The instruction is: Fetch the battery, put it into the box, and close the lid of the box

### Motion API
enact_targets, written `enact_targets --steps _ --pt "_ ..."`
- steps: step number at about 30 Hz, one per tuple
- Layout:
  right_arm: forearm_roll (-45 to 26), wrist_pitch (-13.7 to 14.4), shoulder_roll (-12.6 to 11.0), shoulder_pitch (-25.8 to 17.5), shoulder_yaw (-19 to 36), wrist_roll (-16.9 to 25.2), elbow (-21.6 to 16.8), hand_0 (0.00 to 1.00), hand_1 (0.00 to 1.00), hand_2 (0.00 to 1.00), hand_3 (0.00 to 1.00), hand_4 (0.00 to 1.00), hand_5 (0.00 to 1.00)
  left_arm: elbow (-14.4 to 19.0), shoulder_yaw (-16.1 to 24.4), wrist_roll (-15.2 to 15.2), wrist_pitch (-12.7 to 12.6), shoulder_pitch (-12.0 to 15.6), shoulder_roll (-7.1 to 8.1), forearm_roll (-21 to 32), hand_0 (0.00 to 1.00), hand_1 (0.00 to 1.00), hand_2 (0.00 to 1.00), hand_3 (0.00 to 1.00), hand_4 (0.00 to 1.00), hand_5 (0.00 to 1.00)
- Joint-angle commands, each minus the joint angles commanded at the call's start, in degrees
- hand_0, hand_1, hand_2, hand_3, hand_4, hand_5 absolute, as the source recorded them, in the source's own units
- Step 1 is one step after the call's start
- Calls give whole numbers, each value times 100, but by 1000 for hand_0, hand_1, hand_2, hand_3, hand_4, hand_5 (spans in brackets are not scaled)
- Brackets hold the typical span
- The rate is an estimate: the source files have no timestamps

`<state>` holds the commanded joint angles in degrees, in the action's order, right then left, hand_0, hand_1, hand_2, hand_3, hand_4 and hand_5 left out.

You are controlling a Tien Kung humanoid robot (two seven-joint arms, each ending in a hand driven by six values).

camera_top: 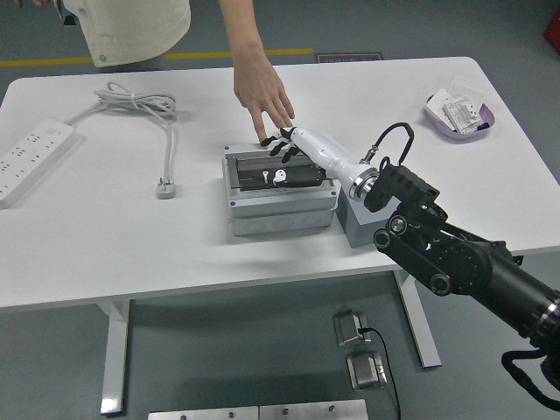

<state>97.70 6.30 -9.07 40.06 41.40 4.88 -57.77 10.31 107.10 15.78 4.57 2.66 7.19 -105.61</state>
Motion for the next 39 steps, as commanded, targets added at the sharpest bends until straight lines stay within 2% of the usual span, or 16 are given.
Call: enact_targets --steps 12,16,21,29,39 --pt "112 -64 -32 -46 236 -25 -68 622 555 643 753 968 746 0 0 24 -2 20 -15 8 611 637 611 600 624 140" --pt "266 -112 -34 -96 466 -64 -136 622 555 643 753 968 746 0 7 27 -3 24 -16 4 611 637 611 600 624 140" --pt "676 -216 -22 -241 1002 -156 -303 621 556 643 753 969 749 0 11 19 -4 29 -21 4 611 637 611 600 624 139" --pt "1179 -358 14 -727 1940 -286 -867 619 551 635 753 969 750 0 -27 32 -6 62 -51 43 611 637 611 600 625 139" --pt "1224 0 19 -1722 3196 -37 -1848 620 550 635 745 969 750 0 -52 -5 -9 95 -83 84 611 637 611 600 625 138"
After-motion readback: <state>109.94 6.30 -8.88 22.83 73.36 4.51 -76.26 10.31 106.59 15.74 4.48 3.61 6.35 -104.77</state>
